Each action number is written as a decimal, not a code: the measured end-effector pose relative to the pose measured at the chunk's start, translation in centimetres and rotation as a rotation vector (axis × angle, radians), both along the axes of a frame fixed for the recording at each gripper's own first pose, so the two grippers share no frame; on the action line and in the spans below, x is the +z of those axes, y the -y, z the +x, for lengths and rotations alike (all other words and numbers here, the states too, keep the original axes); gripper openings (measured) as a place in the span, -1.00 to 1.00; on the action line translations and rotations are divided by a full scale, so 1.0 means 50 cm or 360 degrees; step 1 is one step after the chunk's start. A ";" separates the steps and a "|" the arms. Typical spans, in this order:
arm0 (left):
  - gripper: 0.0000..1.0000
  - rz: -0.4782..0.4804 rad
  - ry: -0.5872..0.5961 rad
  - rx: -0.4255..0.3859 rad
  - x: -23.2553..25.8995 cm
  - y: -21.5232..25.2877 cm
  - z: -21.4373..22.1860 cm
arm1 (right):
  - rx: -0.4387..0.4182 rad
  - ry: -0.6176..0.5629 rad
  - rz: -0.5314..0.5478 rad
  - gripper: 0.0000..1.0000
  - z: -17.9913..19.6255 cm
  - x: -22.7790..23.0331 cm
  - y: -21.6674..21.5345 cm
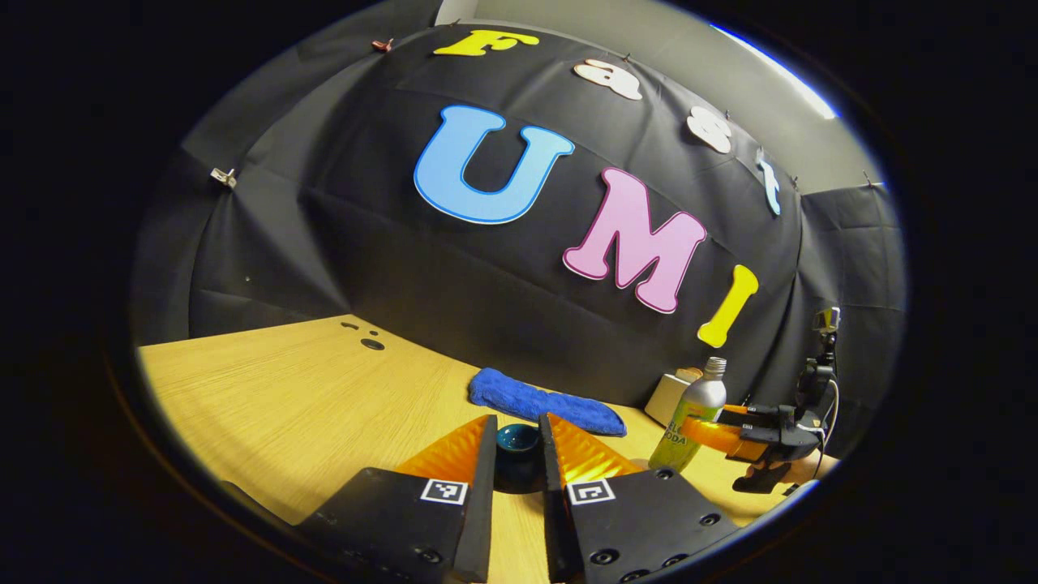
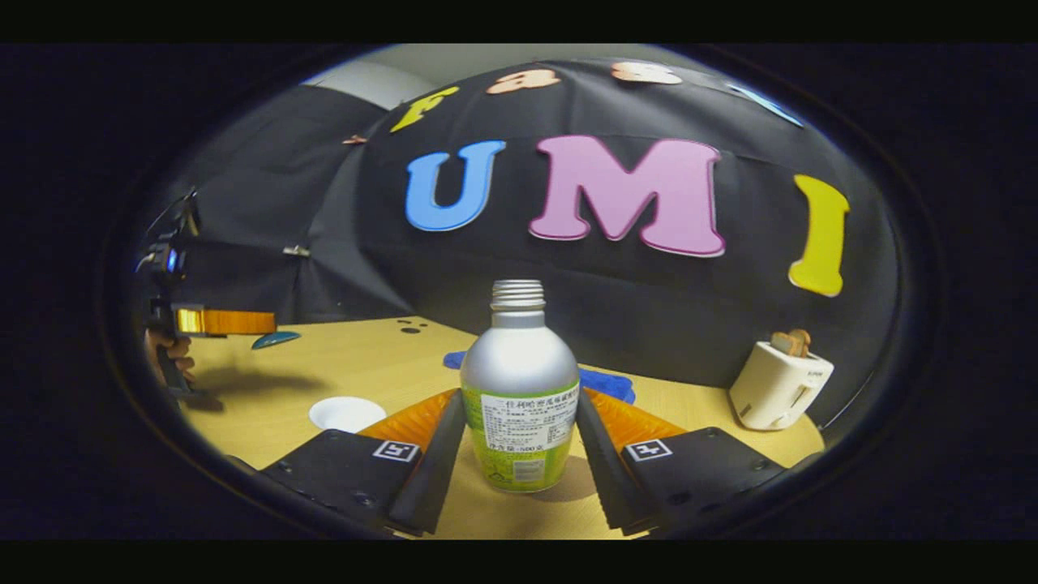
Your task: Open the teacup lid with one hand, grasp the water bottle and pour water into the teacup with the other hand; after pouring, place the water bottle on the coaster and then close the teacup lid.
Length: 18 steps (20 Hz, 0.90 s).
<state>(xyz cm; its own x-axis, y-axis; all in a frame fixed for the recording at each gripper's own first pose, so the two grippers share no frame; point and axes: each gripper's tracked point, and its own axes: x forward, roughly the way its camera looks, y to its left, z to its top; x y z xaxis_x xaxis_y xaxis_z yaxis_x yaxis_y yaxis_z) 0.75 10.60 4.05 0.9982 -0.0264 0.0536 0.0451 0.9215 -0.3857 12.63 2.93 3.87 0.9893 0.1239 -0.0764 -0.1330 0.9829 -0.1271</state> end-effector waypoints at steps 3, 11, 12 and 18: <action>-0.39 0.0002 0.0001 -0.0002 0.002 0.001 -0.001 | -0.0047 -0.0031 0.0126 0.53 0.018 -0.019 0.052; -0.39 0.0005 -0.0014 -0.0005 -0.005 0.004 0.004 | -0.0076 -0.0026 0.0179 0.53 0.042 -0.045 0.086; -0.39 0.0007 -0.0016 -0.0006 -0.007 0.005 0.005 | -0.0079 -0.0027 0.0167 0.53 0.042 -0.051 0.087; -0.39 0.0013 -0.0012 -0.0003 -0.006 0.003 0.004 | -0.0103 -0.0053 0.0171 0.46 0.050 -0.063 0.091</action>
